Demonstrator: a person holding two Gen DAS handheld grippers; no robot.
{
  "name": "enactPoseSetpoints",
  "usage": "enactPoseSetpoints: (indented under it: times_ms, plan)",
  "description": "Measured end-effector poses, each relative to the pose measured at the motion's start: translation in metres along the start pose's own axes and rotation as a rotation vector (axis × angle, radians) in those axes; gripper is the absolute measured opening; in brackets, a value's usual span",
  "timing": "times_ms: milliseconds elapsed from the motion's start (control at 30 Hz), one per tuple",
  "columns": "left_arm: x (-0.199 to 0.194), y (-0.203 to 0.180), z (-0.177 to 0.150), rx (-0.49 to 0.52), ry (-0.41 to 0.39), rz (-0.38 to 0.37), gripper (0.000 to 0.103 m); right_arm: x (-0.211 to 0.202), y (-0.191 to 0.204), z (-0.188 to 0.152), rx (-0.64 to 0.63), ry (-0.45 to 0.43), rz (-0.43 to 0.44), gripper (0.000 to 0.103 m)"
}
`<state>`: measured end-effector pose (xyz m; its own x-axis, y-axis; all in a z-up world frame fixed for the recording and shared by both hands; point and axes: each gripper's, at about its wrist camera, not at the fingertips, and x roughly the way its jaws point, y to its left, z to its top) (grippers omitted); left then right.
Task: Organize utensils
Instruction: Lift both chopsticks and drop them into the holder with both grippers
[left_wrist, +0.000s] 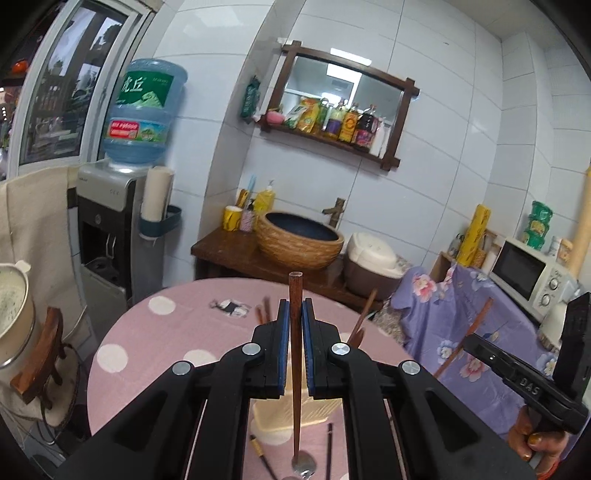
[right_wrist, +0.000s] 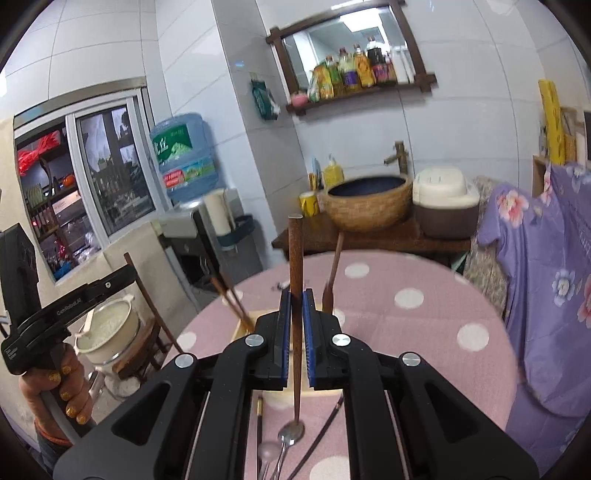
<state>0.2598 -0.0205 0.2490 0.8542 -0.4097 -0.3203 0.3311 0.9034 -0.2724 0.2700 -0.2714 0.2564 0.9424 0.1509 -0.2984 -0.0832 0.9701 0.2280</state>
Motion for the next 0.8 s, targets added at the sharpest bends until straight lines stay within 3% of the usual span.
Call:
enactPoseSetpoints:
  times_ms: [167, 300, 467, 800]
  plan:
    - [0.0, -0.016, 0.046, -0.038, -0.109, 0.025, 0.008, 0.005, 0.007, 0.048, 0.009, -0.087, -0.027, 0.007]
    - [0.019, -0.022, 0.057, -0.051, -0.137, 0.076, 0.008, 0.026, 0.014, 0.061, 0.004, -0.105, -0.063, 0.007]
    - [0.053, -0.016, 0.033, -0.063, -0.114, 0.135, 0.008, 0.066, 0.01, 0.035, 0.015, -0.054, -0.094, 0.007]
    - [0.1, -0.001, -0.028, -0.065, 0.027, 0.159, 0.008, 0.114, 0.001, -0.029, 0.008, 0.049, -0.136, 0.007]
